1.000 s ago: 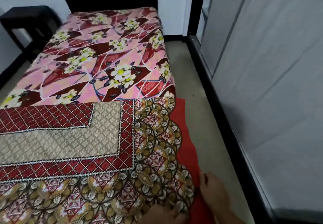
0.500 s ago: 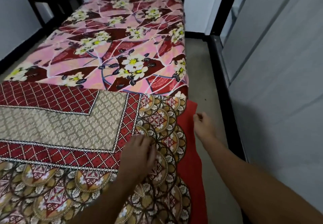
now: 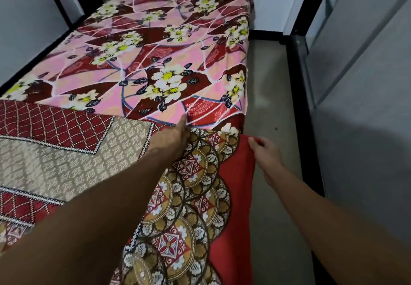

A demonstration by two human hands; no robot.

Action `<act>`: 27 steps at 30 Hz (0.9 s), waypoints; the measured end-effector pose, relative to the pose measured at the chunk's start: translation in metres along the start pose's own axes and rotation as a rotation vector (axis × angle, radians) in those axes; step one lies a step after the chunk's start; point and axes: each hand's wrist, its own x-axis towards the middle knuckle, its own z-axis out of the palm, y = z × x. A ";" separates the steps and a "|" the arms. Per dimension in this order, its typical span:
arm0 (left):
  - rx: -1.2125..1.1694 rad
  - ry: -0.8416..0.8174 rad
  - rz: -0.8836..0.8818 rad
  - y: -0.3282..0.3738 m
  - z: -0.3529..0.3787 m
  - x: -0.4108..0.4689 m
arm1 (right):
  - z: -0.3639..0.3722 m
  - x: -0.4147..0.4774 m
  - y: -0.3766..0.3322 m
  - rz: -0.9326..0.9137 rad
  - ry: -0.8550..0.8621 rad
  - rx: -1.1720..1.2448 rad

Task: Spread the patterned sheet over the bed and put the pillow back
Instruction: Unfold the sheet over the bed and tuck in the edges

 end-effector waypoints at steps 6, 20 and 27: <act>-0.016 0.084 -0.005 0.020 0.002 0.033 | -0.011 0.024 -0.005 -0.035 0.101 0.064; -0.340 0.161 0.232 -0.013 0.009 -0.049 | -0.015 -0.135 0.039 0.404 -0.354 0.123; 0.056 -0.072 0.472 -0.081 0.045 -0.184 | -0.038 -0.302 0.077 0.530 -0.456 0.063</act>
